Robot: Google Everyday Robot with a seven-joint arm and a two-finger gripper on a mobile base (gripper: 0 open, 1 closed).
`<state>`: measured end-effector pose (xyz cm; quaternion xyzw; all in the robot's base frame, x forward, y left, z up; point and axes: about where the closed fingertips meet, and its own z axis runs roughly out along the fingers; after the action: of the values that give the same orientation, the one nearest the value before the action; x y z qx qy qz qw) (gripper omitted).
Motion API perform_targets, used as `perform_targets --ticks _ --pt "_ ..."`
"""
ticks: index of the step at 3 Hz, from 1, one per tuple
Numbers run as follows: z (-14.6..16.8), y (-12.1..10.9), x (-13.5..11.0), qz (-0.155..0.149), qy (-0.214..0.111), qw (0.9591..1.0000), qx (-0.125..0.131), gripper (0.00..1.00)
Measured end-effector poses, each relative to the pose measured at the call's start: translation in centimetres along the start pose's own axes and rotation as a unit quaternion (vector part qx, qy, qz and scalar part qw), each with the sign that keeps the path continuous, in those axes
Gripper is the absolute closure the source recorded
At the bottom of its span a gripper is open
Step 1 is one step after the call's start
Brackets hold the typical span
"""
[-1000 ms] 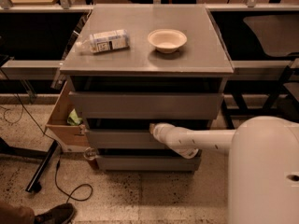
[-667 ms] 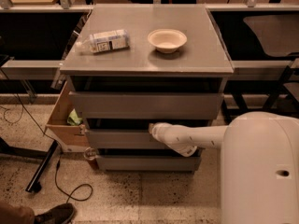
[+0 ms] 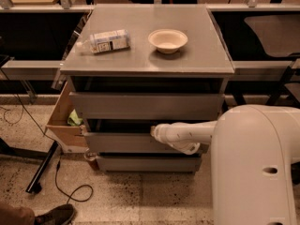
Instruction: Open middle drawer
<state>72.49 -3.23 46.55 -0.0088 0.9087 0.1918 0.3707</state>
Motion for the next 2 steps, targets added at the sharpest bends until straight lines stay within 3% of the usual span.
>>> perform_targets --ticks 2 --pt "-2.4 -1.2 2.4 -0.003 0.047 0.9988 0.009 1.00"
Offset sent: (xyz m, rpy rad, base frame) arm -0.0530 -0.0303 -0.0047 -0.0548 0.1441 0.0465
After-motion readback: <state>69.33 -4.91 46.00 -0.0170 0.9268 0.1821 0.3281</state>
